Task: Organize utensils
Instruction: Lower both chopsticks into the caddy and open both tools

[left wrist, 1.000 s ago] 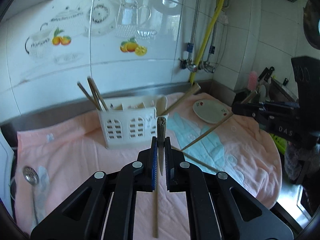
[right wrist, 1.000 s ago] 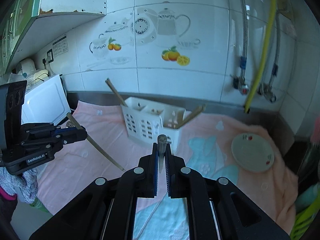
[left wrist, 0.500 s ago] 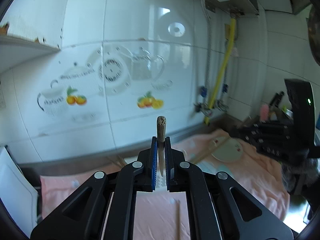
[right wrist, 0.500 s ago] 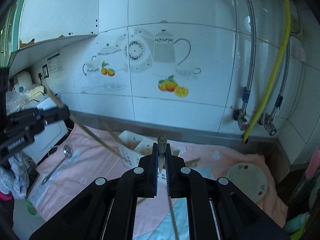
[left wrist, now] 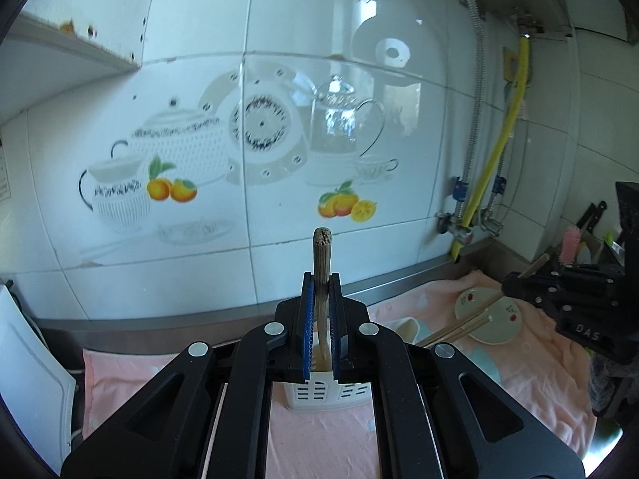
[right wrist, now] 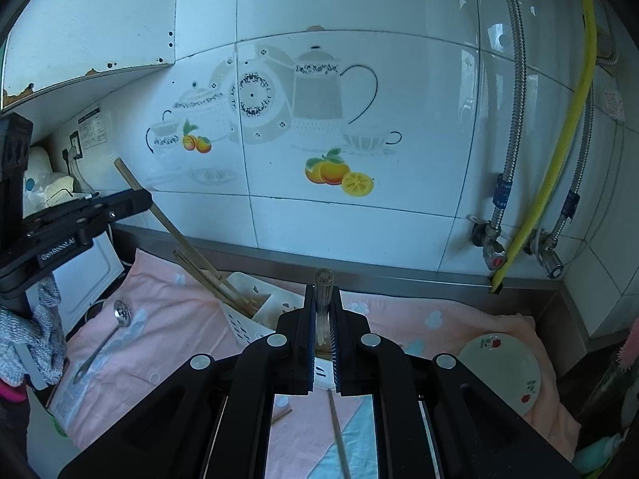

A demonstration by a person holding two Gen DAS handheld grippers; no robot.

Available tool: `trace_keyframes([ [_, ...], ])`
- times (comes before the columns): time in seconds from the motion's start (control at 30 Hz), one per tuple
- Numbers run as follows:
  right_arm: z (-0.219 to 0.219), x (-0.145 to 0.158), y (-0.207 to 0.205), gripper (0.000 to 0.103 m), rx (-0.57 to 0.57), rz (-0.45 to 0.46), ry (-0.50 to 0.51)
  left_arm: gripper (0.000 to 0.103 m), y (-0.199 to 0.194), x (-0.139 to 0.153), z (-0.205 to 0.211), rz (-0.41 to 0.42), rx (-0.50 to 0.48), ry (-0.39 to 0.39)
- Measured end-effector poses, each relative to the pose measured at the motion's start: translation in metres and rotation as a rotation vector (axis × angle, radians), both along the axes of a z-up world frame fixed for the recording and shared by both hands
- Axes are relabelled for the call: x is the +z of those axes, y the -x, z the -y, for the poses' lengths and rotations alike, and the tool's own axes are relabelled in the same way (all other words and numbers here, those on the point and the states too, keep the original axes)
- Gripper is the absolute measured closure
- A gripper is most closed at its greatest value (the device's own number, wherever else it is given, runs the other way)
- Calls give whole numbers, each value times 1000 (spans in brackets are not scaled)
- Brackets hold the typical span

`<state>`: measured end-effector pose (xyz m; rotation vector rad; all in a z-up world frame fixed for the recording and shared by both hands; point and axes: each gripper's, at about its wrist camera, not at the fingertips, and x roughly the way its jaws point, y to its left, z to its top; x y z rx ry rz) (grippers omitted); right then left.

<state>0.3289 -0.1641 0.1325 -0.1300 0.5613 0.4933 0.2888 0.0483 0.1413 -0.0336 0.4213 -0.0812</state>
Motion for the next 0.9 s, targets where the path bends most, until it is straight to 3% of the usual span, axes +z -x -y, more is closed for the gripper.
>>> trace_keyframes([
  [0.9, -19, -30, -17, 97, 17, -62, 31, 97, -22, -40, -2, -114, 14, -11],
])
